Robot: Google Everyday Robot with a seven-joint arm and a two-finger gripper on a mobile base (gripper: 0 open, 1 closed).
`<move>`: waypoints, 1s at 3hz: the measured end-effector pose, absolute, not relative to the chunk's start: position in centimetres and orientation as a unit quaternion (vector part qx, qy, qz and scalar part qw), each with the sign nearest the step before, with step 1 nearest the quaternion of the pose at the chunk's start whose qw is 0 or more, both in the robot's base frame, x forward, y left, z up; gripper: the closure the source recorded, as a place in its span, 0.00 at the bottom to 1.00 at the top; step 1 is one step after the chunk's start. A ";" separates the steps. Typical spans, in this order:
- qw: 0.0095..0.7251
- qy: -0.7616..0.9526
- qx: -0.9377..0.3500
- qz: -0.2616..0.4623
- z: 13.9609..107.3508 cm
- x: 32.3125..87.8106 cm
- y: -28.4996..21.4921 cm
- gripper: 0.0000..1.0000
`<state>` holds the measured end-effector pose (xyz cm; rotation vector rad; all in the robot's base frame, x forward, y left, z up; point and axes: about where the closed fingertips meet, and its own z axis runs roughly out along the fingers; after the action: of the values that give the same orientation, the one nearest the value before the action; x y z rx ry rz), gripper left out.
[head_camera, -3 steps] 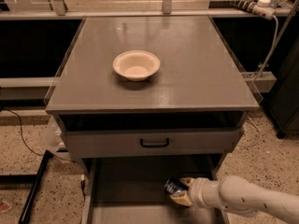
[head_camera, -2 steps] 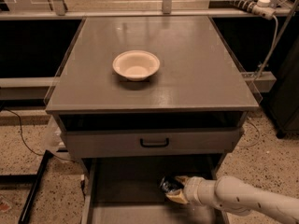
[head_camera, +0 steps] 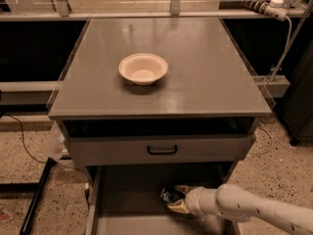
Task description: Place pepsi can into middle drawer
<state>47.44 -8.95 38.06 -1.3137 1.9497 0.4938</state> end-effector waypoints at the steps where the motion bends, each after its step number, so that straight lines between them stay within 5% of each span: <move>1: 0.361 0.757 -0.510 0.192 38.4 47.4 -9.0 0.82; 3: 0.361 0.757 -0.510 0.192 38.4 47.4 -8.9 0.35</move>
Offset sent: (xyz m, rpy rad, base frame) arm 0.0000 0.0000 0.0036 0.0000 0.0000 0.0000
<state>47.44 -8.95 38.42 -1.3137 1.9496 0.4939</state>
